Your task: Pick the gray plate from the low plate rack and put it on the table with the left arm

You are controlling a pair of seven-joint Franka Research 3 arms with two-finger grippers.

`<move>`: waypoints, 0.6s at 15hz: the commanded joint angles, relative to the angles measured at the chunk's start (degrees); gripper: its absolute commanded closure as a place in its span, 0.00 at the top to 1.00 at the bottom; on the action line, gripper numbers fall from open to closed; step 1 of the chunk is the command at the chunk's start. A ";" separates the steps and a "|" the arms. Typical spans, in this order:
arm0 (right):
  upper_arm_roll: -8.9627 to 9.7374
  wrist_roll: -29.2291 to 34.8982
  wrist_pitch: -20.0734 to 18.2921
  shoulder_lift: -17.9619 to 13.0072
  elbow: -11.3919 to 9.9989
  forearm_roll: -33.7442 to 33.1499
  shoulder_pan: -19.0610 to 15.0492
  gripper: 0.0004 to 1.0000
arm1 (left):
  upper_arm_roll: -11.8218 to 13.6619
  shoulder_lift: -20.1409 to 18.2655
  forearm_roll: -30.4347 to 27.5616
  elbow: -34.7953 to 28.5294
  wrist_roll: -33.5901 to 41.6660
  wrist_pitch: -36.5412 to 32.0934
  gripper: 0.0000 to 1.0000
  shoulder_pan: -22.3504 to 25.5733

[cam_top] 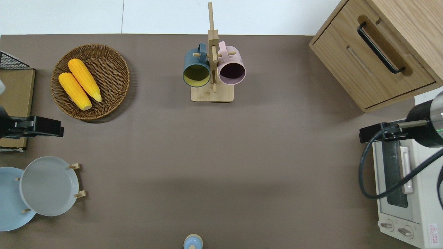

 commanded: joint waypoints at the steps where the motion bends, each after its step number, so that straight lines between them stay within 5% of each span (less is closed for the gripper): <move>1: 1.03 0.53 -0.87 -0.12 0.42 1.09 -1.43 0.99 | -0.36 -0.01 -1.11 0.37 -0.56 0.34 1.00 0.61; 9: 1.03 0.53 -0.87 -0.12 0.42 1.09 -1.43 0.99 | -0.36 -0.01 -0.49 0.37 -0.55 0.34 1.00 0.61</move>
